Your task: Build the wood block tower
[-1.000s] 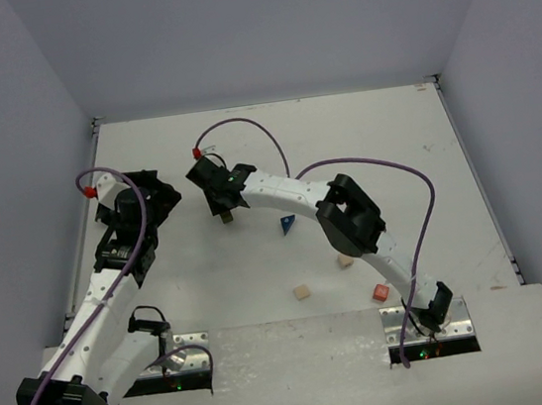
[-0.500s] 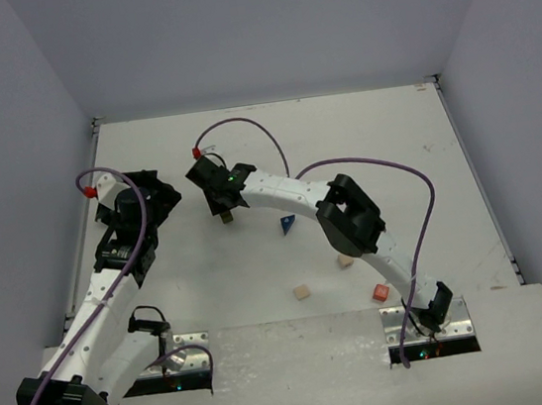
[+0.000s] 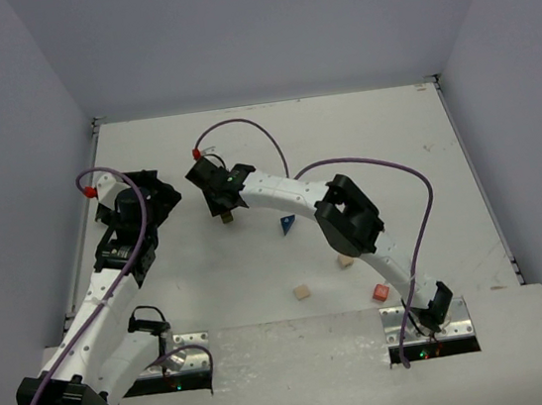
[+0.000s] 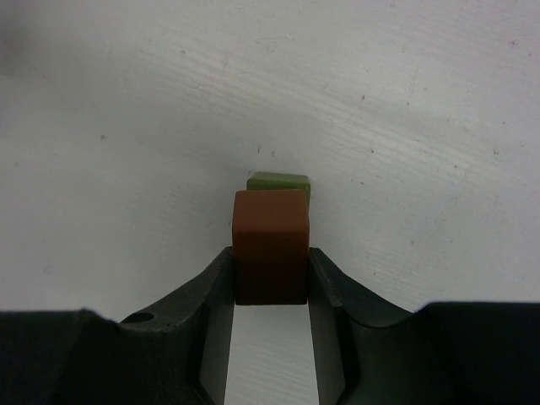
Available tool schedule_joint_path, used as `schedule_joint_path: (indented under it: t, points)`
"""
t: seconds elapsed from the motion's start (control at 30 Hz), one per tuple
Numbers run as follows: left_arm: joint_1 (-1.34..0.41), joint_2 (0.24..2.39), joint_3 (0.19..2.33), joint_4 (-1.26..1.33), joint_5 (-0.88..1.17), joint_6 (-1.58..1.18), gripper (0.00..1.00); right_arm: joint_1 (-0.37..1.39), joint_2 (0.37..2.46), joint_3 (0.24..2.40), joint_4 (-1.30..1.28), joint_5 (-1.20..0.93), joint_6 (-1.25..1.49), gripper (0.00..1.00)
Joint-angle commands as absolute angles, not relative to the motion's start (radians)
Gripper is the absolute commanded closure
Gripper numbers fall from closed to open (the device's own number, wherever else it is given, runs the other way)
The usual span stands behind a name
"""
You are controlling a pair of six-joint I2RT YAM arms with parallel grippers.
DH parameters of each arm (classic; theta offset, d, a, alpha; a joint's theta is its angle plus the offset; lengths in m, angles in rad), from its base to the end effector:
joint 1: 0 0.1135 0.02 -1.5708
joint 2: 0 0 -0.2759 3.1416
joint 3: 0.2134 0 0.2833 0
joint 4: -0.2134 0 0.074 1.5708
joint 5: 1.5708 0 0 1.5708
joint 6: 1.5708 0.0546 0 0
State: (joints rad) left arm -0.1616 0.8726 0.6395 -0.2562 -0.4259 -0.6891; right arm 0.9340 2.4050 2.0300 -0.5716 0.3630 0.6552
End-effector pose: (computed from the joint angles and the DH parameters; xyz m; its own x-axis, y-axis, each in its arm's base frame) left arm 0.2357 -0.0156 0.2611 -0.2224 -0.5504 -0.8047 -0.4596 0.7871 -0.4114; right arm 0.3587 0.4524 0.1518 -0.7654 -0.0769 -0.6390 -0.2041 0.9706 0.1276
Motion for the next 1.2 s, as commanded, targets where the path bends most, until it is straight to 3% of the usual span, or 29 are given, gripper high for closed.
schedule_joint_path:
  t: [0.0,0.53,0.67,0.87,1.17]
  points:
    - [-0.152,0.871,0.642,-0.221,-0.433,-0.69,0.0,0.944,2.409,2.075,-0.565,0.379,0.662,0.62]
    - [-0.152,0.885,0.646,-0.213,-0.43,-0.693,0.0,0.951,2.385,2.058,-0.574,0.371,0.655,0.57]
    - [-0.152,0.885,0.644,-0.213,-0.43,-0.695,0.0,0.959,2.357,2.02,-0.556,0.367,0.654,0.51]
    - [-0.152,0.885,0.643,-0.213,-0.426,-0.695,0.0,0.962,2.349,2.006,-0.548,0.362,0.65,0.31]
    - [-0.152,0.884,0.642,-0.215,-0.424,-0.694,0.0,0.966,2.332,1.985,-0.533,0.37,0.647,0.27]
